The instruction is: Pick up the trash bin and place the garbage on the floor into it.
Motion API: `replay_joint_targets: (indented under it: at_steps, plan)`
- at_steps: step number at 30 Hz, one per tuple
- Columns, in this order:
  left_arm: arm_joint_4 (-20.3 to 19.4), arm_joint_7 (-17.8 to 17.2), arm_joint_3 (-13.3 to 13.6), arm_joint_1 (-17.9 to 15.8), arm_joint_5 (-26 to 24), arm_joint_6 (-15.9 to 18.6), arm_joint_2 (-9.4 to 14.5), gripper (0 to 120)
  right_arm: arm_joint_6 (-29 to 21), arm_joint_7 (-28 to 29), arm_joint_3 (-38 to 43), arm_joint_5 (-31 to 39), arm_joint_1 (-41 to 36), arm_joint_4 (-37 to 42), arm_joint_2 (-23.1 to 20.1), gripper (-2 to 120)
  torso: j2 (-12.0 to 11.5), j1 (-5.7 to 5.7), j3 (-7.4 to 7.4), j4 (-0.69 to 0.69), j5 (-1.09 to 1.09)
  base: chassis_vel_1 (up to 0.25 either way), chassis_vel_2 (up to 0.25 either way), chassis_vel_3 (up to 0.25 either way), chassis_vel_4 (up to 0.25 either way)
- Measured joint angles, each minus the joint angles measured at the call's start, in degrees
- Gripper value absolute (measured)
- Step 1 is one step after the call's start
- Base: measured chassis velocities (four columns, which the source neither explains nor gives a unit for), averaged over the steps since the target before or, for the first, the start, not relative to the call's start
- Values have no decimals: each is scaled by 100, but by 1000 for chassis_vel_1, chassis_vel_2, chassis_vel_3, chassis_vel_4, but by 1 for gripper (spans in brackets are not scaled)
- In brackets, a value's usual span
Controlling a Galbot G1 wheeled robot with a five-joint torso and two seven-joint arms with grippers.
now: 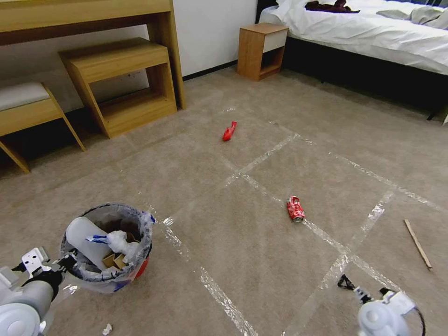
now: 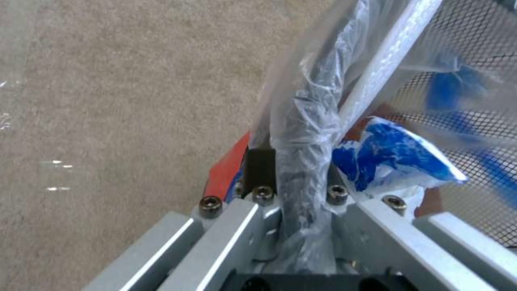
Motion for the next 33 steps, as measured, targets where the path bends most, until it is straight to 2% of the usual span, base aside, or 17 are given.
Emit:
replay_joint_targets:
  at_steps: [10,20,33]
  plan:
    - [-63,6,-38,107,23,-12,-71,1,69,-525,-424,-205,677,-630,-38,100,0,1,0,0,0,0,0,0,0]
    - [-98,24,-101,172,27,-62,-104,1,133,-722,-583,-424,1055,-1093,-99,99,0,0,0,0,0,0,0,0,0]
    - [-116,26,-90,173,25,-67,-118,1,271,-999,-763,-619,1511,-1613,56,83,0,1,0,0,1,0,0,0,0]
